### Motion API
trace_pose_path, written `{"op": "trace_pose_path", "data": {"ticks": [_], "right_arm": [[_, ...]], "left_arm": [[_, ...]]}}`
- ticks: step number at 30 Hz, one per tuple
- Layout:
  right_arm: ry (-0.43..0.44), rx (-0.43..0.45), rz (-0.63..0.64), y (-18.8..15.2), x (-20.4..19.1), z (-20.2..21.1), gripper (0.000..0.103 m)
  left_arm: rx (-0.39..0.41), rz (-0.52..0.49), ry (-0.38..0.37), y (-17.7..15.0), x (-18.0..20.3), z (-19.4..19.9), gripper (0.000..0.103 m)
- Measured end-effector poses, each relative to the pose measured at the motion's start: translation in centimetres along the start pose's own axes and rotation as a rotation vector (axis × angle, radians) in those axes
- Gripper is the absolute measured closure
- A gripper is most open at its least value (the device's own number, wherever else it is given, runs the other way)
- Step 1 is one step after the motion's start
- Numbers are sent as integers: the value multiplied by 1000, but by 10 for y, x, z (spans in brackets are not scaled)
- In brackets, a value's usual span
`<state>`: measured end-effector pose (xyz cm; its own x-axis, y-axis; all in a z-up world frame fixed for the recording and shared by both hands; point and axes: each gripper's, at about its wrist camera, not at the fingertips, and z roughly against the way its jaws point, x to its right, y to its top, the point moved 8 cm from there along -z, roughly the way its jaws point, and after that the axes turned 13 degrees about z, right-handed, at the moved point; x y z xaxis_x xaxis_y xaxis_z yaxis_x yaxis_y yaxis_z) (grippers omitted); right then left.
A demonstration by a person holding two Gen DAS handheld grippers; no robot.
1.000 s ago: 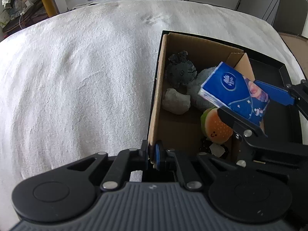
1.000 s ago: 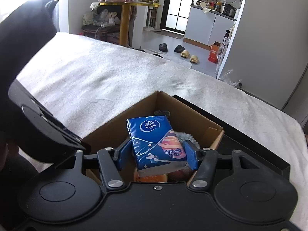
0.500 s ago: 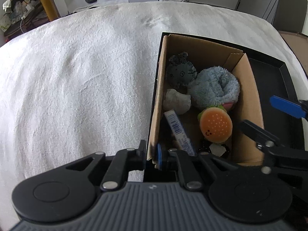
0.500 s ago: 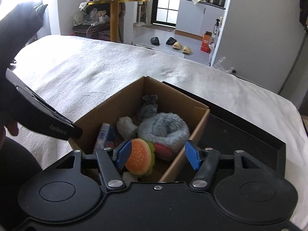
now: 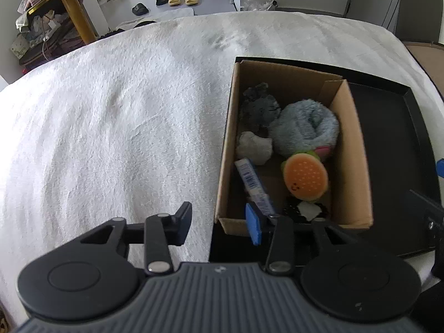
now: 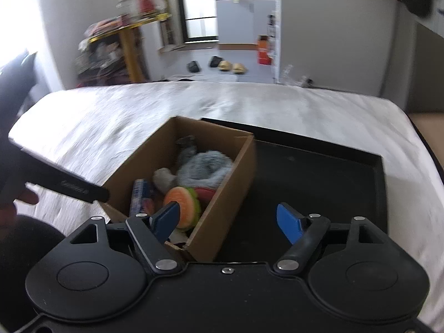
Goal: Organize soft objects
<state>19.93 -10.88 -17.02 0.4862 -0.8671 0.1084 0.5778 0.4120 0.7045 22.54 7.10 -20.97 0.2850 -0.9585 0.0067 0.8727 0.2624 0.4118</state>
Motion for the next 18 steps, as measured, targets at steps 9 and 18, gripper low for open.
{"op": "trace_pose_path", "data": {"ticks": [9, 18], "right_arm": [[-54, 39, -159, -10, 39, 30, 6], [-106, 71, -284, -24, 64, 67, 0]], "left_arm": [[57, -24, -3, 3, 20, 48, 44], [115, -56, -44, -7, 44, 92, 39]]}}
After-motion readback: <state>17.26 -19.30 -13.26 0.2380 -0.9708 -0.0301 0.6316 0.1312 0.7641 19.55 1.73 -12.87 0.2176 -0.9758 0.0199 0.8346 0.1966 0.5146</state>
